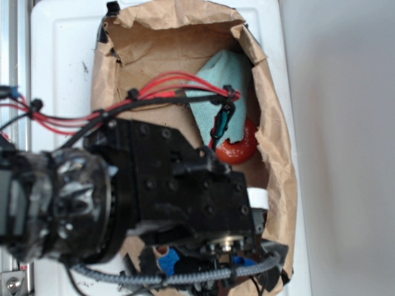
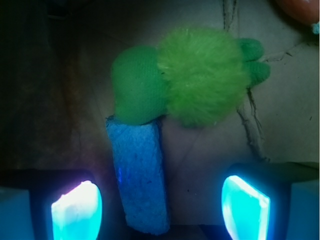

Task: Grab the blue sponge.

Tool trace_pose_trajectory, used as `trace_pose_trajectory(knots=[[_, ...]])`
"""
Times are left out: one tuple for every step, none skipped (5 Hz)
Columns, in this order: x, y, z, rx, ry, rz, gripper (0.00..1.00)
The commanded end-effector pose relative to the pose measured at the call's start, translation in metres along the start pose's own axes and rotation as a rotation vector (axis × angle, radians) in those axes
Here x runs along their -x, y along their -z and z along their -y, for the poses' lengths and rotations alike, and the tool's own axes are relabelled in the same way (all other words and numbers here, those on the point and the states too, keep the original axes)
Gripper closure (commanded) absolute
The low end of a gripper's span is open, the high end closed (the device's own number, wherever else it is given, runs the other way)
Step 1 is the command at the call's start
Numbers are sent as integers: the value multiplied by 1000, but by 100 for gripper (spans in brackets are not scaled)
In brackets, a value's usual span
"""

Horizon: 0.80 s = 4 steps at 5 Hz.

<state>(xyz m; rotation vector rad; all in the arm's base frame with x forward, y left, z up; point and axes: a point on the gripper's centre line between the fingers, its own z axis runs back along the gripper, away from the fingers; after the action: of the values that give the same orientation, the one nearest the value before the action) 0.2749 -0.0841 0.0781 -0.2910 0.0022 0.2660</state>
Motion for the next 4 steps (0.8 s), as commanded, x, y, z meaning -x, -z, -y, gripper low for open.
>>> trace_pose_trajectory(knots=[[-4, -12, 5, 22, 26, 43, 0], [-7, 1, -2, 66, 59, 57, 0], [-6, 6, -2, 82, 74, 69, 0], [-5, 11, -3, 75, 70, 59, 0]])
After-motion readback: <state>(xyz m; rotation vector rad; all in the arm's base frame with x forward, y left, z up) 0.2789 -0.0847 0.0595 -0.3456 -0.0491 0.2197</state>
